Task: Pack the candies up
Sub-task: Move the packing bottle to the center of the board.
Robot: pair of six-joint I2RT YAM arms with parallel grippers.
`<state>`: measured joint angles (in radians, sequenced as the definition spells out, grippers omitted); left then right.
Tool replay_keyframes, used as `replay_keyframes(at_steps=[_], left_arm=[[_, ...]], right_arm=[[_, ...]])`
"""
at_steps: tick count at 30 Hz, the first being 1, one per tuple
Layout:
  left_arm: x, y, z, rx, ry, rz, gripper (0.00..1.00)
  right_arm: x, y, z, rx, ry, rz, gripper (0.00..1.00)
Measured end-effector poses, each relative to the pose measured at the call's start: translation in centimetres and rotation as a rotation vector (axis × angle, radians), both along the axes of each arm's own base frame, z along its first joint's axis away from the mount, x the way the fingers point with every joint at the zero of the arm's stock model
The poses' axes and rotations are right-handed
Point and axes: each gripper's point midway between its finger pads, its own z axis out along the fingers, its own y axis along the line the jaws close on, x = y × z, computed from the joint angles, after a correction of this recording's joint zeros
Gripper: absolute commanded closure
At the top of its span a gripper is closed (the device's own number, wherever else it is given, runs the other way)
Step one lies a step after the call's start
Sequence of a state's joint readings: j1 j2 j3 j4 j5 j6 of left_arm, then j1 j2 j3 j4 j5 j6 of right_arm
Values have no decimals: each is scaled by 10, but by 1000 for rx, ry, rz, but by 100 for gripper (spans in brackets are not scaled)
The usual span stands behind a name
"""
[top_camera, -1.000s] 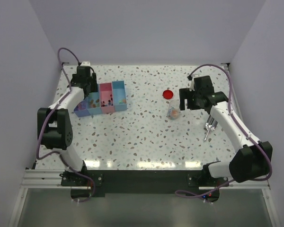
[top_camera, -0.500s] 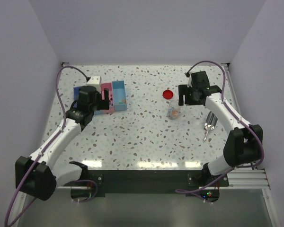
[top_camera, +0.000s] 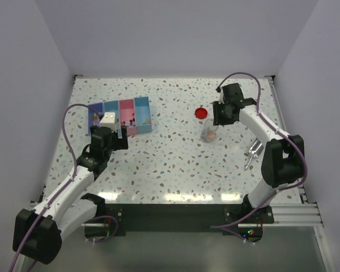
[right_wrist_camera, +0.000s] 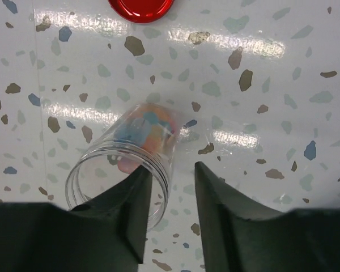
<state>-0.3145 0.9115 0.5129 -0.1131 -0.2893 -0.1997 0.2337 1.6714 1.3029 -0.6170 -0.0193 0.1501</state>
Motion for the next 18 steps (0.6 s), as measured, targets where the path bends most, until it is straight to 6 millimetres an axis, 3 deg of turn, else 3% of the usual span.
replay_keyframes(at_steps=[2,10,18], left_arm=[[3,1,1,3,-9,9,5],[12,5,12,8,-66,39,5],[15,6,14,11,-80,50,6]], right_arm=[[1,3,2,-5,0,13,78],[-15,35,8,-64,13,142,100],[-55,89,7,-123,44,320,100]])
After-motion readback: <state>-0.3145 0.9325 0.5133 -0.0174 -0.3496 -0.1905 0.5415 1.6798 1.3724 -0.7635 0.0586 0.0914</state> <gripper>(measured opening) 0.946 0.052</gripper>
